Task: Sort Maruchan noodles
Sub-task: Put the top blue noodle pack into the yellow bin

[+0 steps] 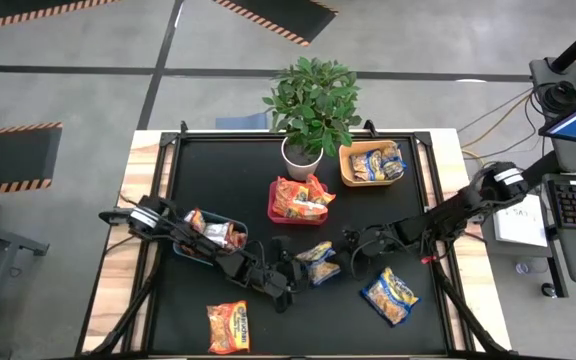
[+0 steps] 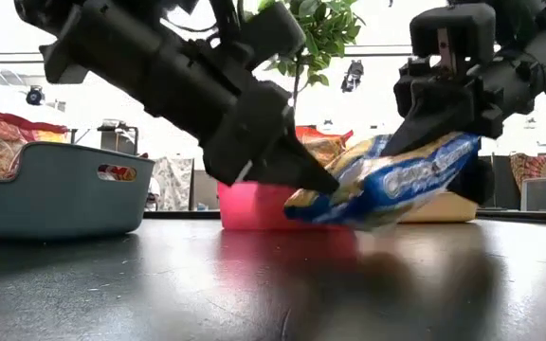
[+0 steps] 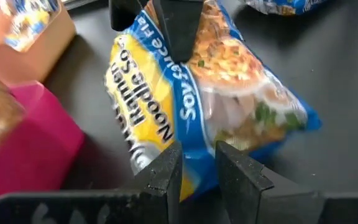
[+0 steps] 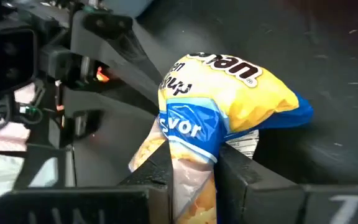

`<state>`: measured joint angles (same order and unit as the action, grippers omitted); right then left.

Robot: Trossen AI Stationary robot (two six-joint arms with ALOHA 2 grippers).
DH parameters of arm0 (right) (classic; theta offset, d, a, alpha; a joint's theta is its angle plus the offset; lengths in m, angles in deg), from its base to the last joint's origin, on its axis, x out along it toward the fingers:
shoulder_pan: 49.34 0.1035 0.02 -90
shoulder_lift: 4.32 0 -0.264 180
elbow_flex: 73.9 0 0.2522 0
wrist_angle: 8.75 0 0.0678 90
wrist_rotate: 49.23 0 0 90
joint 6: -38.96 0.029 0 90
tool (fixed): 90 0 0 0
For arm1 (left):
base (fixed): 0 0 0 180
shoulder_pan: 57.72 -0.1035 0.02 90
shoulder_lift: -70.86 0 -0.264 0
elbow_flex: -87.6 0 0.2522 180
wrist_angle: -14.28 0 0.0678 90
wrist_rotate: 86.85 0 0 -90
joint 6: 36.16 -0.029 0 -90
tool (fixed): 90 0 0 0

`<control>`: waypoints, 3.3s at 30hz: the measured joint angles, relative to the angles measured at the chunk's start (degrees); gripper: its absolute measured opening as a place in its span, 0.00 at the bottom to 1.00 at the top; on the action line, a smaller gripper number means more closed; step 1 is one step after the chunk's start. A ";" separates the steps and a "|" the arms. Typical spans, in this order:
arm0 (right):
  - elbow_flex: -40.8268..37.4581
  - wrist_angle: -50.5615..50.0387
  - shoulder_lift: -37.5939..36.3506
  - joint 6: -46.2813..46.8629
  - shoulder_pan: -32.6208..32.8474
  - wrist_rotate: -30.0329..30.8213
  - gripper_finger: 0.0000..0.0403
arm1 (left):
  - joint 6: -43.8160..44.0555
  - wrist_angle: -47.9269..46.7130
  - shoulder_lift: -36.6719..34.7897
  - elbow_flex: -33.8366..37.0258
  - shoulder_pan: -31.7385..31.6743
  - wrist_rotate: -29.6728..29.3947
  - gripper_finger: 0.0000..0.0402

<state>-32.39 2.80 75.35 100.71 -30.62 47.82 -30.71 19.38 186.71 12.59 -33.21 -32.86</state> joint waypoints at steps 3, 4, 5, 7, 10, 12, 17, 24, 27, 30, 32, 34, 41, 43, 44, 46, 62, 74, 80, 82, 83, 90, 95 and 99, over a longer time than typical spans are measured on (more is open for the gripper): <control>-0.04 -3.19 -3.90 -1.03 0.00 0.32 0.14 | -3.02 -1.25 -1.55 0.06 0.30 -1.25 0.20; -0.04 -4.32 -5.48 -1.33 0.00 0.66 0.14 | -4.35 -2.43 -2.35 0.09 0.38 -2.17 0.20; -0.02 -4.86 -6.93 -1.56 0.00 1.04 0.14 | -5.56 -3.74 -3.25 0.10 0.44 -3.22 0.20; 0.11 -6.83 -10.18 -2.41 0.00 1.90 0.13 | -7.94 -6.00 -5.36 0.10 0.46 -5.28 0.20; 0.11 -8.59 -15.06 -4.04 0.00 3.55 0.13 | -12.07 -9.43 -8.79 0.25 0.42 -5.60 0.20; 0.11 -9.61 -18.62 -5.11 0.00 5.21 0.13 | -14.89 -11.12 -11.07 0.33 0.42 -5.66 0.20; 0.11 -10.29 -26.42 -8.99 0.00 10.08 0.13 | -22.38 -13.40 -17.12 0.85 0.61 -5.50 0.20; 5.10 -24.31 -34.26 -9.08 -0.46 14.80 0.13 | -26.92 -13.38 -27.37 4.79 0.68 -4.78 0.20; 11.65 -38.75 -35.10 -7.30 -1.39 18.27 0.13 | -27.29 -13.14 -31.33 5.88 0.57 -4.57 0.20; 19.41 -55.23 -34.20 -5.00 -3.38 21.91 0.13 | -26.73 -12.71 -34.46 7.28 0.52 -4.07 0.20; 24.13 -65.19 -32.80 -2.93 -5.10 24.32 0.13 | -26.23 -12.95 -35.68 8.80 0.52 -3.77 0.20; 28.88 -72.80 -31.32 -1.90 -7.38 25.57 0.13 | -26.11 -13.16 -36.19 9.86 0.52 -3.75 0.20; 40.90 -90.85 -23.52 -4.61 -18.38 26.01 0.13 | -25.98 -13.14 -37.05 11.47 0.52 -3.86 0.20; 43.00 -94.00 -20.91 -6.42 -21.95 25.94 0.13 | -26.03 -12.88 -37.10 11.46 0.52 -3.98 0.20; 43.81 -95.11 -19.76 -7.75 -23.72 25.63 0.13 | -26.08 -12.90 -37.13 11.45 0.52 -3.99 0.20; 44.91 -95.77 -17.33 -10.84 -27.20 24.29 0.13 | -26.36 -12.95 -37.13 11.45 0.55 -3.99 0.20; 46.03 -91.00 1.01 -24.16 -40.07 20.85 0.13 | -26.58 -13.10 -37.13 11.45 0.55 -4.06 0.20; 46.03 -86.42 9.21 -24.62 -40.13 22.65 0.13 | -26.57 -13.12 -37.13 11.45 0.55 -4.08 0.20; 46.01 -83.61 11.20 -25.55 -40.13 22.98 0.14 | -26.59 -13.12 -37.13 11.45 0.55 -4.08 0.20; 46.01 -83.45 11.43 -25.76 -40.13 22.65 0.15 | -26.59 -13.12 -37.13 11.45 0.55 -4.08 0.20; 46.01 -83.43 11.53 -25.77 -40.13 22.67 0.16 | -26.58 -13.12 -37.13 11.45 0.55 -4.08 0.20; 46.01 -83.03 11.57 -26.10 -40.03 22.67 0.30 | -26.58 -13.12 -37.13 11.45 0.55 -4.08 0.20; 46.15 -82.59 11.57 -26.92 -39.05 22.49 0.39 | -26.59 -13.12 -37.13 11.45 0.55 -4.08 0.20; 46.62 -80.69 11.53 -27.20 -37.62 20.85 0.41 | -26.58 -13.10 -37.11 11.45 0.55 -4.08 0.20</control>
<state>14.23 -77.88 86.88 73.51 -68.23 68.66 -57.29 6.28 149.60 24.04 -32.67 -36.94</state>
